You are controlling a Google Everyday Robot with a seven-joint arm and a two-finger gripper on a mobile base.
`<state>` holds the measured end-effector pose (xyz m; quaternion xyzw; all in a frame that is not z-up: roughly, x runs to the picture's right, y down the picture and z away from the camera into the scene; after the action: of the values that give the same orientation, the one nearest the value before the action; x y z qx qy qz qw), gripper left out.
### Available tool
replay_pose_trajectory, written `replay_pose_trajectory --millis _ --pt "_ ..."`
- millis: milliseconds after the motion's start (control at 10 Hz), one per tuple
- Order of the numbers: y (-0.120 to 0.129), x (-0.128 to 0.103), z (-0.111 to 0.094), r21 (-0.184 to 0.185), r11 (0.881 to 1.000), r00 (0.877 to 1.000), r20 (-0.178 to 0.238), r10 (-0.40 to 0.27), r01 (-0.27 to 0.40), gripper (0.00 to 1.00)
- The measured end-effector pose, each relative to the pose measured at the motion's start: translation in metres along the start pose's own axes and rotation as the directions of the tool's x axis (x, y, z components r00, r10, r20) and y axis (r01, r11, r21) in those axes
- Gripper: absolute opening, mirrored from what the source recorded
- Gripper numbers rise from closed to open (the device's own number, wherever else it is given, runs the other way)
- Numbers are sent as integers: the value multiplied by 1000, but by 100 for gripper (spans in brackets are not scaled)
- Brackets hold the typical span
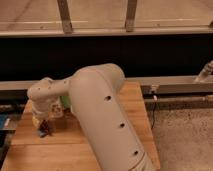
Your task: Place the pepper on the white sponge
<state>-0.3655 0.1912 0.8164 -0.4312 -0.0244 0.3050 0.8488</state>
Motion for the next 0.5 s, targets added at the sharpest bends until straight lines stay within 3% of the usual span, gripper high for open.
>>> replay_pose_trajectory --millis 300,500 --pt "1 -1 1 -4 1000 1000 1 0 0 79" --pt "2 -2 -1 -2 1000 1000 3 -4 4 80"
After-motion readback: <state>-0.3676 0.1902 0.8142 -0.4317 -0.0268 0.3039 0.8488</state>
